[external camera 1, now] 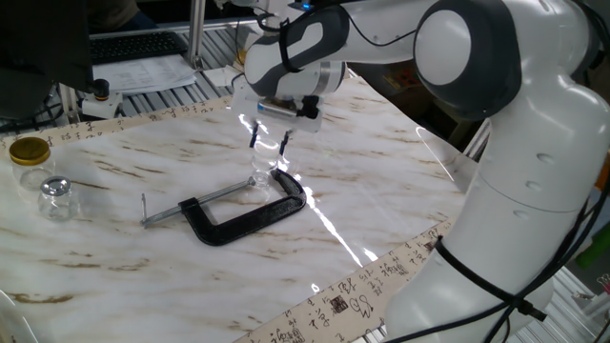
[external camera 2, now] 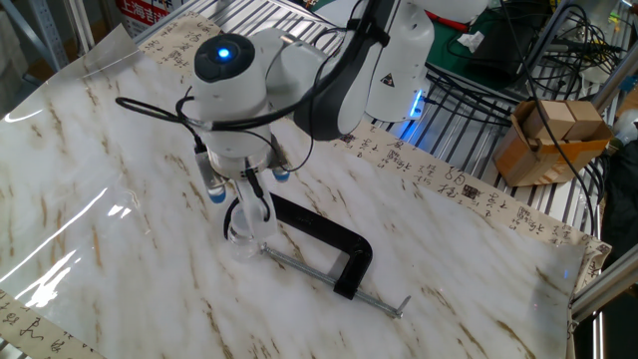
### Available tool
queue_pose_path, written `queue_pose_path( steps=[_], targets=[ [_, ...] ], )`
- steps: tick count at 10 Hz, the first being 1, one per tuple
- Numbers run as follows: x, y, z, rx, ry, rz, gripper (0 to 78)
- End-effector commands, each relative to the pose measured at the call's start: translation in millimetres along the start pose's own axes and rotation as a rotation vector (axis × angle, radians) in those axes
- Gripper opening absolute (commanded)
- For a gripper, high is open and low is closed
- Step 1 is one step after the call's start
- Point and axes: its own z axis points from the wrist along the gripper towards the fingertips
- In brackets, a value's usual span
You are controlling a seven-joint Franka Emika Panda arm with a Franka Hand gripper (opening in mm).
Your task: Screw the lid onto the jar
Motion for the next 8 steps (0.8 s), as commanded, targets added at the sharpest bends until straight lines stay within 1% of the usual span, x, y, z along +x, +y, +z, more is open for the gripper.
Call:
queue_pose_path(
  steps=[1, 2, 3, 4, 5, 6, 8],
  targets=[
    [-5.3, 3.7, 10.5, 0.039, -0.028, -0.126, 1.1],
    [-6.1, 4.1, 9.8, 0.040, -0.019, -0.148, 1.1],
    [-9.3, 5.8, 7.9, 0.041, -0.009, -0.238, 1.1],
    [-10.0, 6.2, 8.2, 0.045, -0.007, -0.274, 1.1],
    [-10.2, 6.5, 9.3, 0.046, -0.007, -0.288, 1.1],
    [-10.6, 7.2, 11.7, 0.064, -0.017, -0.323, 1.1],
    [-10.7, 7.3, 11.9, 0.063, -0.018, -0.375, 1.1]
  ],
)
